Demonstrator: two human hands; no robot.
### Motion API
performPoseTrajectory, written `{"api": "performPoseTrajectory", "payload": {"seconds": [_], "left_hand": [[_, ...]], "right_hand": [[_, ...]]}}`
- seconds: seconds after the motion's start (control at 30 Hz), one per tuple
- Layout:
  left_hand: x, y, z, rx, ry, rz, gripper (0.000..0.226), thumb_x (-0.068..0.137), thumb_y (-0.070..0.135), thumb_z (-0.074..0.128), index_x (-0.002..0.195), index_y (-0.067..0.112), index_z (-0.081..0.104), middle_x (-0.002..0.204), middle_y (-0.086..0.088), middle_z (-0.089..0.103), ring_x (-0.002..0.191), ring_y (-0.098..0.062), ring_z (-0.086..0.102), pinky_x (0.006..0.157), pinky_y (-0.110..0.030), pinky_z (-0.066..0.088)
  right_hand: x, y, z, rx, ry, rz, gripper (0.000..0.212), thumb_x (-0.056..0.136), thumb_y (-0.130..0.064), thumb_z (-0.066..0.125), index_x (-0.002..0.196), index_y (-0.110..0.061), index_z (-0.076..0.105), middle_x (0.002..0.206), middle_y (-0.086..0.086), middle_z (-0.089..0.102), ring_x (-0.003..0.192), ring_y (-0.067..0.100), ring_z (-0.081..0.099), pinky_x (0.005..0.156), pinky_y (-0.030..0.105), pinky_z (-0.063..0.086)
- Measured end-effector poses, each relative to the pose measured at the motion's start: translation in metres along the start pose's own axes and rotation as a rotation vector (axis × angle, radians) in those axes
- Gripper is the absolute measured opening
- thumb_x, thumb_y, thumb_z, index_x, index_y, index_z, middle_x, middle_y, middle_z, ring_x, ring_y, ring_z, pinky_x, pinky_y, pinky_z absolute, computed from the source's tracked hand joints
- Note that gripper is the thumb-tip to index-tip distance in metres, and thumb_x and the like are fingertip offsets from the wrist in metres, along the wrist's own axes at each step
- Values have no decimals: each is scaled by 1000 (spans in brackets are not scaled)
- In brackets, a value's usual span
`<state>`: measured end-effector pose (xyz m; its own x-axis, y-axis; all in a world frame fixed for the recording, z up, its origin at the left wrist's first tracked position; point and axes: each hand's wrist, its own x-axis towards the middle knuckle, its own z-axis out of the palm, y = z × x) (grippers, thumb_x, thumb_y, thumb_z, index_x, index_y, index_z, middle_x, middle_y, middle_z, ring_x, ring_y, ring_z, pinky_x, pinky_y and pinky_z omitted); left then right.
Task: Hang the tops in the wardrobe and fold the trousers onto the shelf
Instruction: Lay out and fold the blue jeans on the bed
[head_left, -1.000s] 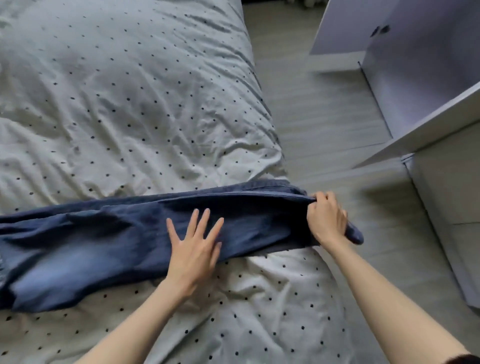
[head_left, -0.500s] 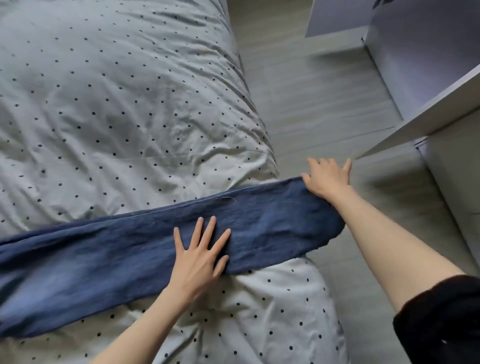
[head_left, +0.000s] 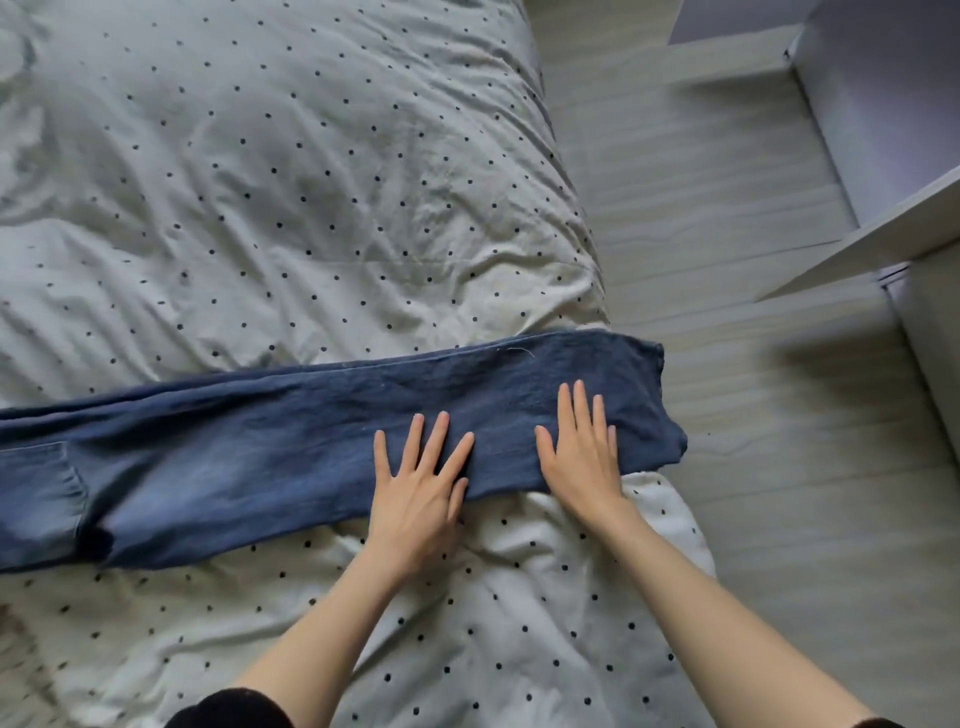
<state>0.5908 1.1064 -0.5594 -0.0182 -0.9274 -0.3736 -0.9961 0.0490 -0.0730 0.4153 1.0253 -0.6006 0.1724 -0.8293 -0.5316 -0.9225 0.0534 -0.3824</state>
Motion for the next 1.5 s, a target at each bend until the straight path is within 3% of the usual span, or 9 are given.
{"api": "performPoseTrajectory", "payload": {"seconds": [0.17,0.47,0.63,0.7,0.87,1.03,1.2,1.33,1.5], "left_hand": [[-63,-61,3,-5,53,-38,51,82,38,69,130,26,57,138,-8,52,128,-33,47,101,-61,33],[-173,-192,21,-361,26,-362,58,98,22,38,150,29,13,159,-2,1,146,-22,-4,116,-50,4],[-218,-276,33,-410,261,-228,66,77,0,66,139,12,46,148,-7,38,139,-34,29,108,-62,24],[-228,-311,36,-464,407,-293,59,77,-5,65,132,8,52,142,-13,44,137,-34,33,110,-58,23],[-235,-401,35,-899,569,-736,49,96,7,47,143,5,32,151,-14,24,142,-26,21,116,-41,20],[-227,-435,44,-1036,442,-665,58,99,25,42,150,14,16,155,-3,20,143,-16,17,112,-24,14],[-214,-447,48,-1102,328,-740,66,97,35,45,150,10,14,155,-8,23,142,-20,19,116,-32,15],[-199,-462,42,-1141,201,-808,61,91,42,54,138,7,39,138,-11,49,128,-26,43,106,-44,35],[-197,-469,19,-1208,224,-736,18,88,24,61,98,11,68,92,-5,69,92,-24,63,79,-32,50]], "right_hand": [[-53,-28,24,-286,-71,-84,60,101,-46,22,152,-23,1,159,6,-12,145,29,-13,115,54,3],[-113,-210,64,-167,27,-373,55,101,-38,30,151,-24,12,160,1,-1,147,18,-3,116,48,2],[-138,-337,117,-269,282,-684,52,86,-29,60,134,-13,52,143,15,45,132,34,42,100,64,33],[-140,-371,138,-355,268,-765,53,84,-31,67,133,-13,55,142,16,46,131,35,44,97,66,35],[-145,-425,169,-437,158,-745,59,88,-38,60,141,-19,43,151,14,33,139,35,31,105,64,26],[-132,-452,187,-522,18,-837,73,91,-51,47,151,-30,10,160,4,3,146,30,1,109,65,4],[-113,-457,210,-623,-48,-712,74,94,-54,35,148,-37,-12,159,-4,-12,146,24,-12,109,63,-8],[-106,-459,214,-623,-85,-700,73,95,-52,32,147,-36,-16,158,-5,-16,146,23,-15,109,62,-8],[-110,-462,209,-599,-108,-701,75,95,-46,37,148,-35,-14,158,-5,-15,146,23,-13,110,62,-5]]}}
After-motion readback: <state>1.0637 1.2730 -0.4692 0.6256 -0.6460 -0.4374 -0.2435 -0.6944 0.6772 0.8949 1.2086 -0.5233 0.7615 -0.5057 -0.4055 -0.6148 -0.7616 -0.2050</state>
